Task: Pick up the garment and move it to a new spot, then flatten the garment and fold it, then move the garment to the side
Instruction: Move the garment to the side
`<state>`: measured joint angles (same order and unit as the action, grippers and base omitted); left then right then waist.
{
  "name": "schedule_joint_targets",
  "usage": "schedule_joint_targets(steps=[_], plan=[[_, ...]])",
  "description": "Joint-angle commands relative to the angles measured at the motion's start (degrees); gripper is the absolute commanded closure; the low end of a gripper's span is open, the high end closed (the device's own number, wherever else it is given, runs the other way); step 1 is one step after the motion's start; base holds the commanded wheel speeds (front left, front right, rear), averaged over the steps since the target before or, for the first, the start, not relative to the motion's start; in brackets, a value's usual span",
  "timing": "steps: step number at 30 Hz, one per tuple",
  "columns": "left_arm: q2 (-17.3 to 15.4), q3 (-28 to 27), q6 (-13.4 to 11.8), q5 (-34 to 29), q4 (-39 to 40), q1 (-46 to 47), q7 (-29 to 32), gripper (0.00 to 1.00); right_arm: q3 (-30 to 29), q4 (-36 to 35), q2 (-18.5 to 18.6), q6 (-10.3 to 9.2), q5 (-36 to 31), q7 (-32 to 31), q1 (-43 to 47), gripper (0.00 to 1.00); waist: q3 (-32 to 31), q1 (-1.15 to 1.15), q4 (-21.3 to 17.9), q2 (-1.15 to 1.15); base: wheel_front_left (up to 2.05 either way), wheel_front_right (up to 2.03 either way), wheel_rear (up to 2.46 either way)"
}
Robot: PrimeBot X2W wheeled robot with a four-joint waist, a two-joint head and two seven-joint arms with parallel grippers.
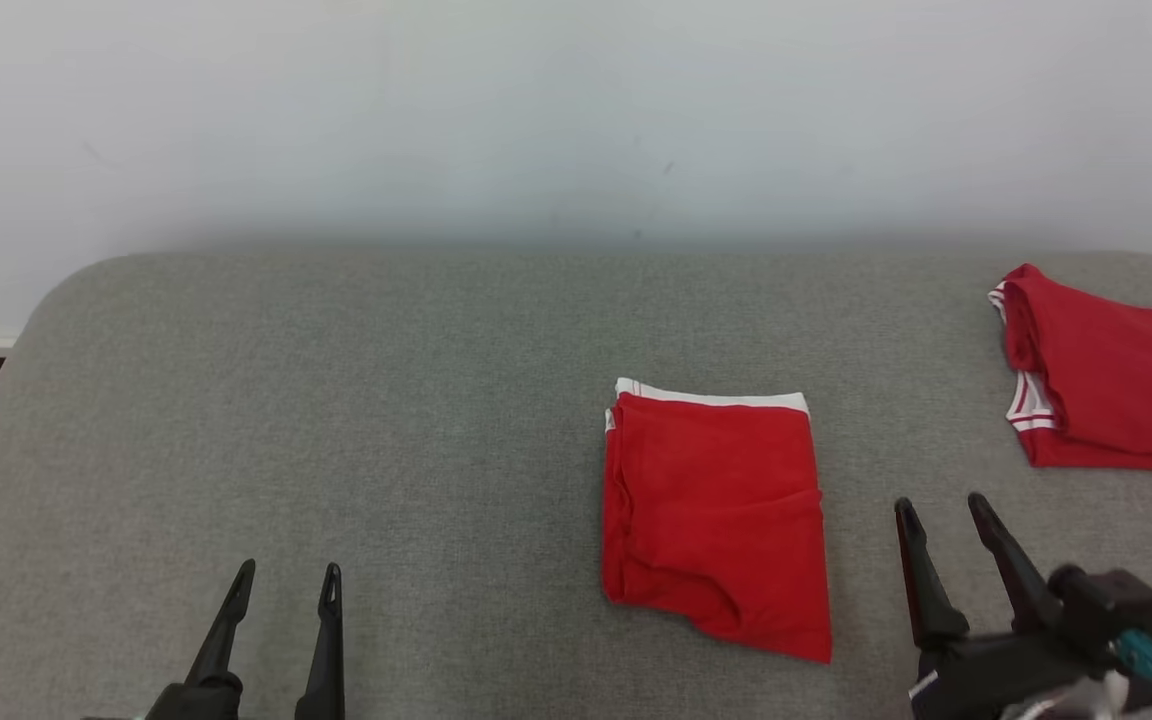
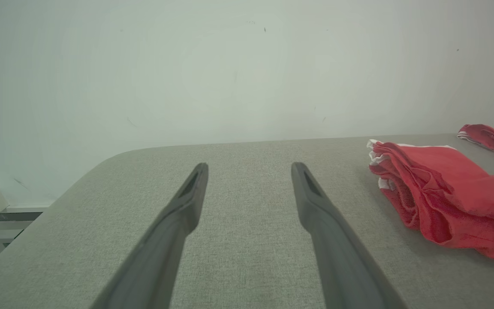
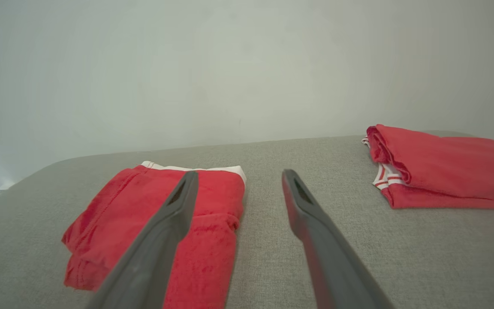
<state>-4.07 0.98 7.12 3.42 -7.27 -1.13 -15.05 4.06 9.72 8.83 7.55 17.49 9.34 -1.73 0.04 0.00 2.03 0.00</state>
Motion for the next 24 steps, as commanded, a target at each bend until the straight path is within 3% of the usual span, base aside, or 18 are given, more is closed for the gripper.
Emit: schedule_joint_targets(steps=[1,11,24], plan=[[0.10,0.03,0.18,-0.25,0.07,0.68,-0.16,0.00,0.20,1.26,0.25,-0.17,-0.40,-0.58,-2.31,0.00,0.86,0.00,1.00,0.00,0.00,0.00,0.00],[0.55,1.15,0.08,-0.08,0.05,2.53,-0.16,0.00,1.81,15.70,1.25,-0.17,-0.47,-4.24,-14.85,0.00,4.82,0.00,5.34,0.00,0.00,0.00,0.00],[0.90,1.66,-0.33,0.20,-0.47,5.17,-0.16,0.00,3.27,33.36,-0.04,-0.18,1.77,-2.60,-22.40,0.00,7.80,0.00,7.59,0.00,0.00,0.00,0.00]])
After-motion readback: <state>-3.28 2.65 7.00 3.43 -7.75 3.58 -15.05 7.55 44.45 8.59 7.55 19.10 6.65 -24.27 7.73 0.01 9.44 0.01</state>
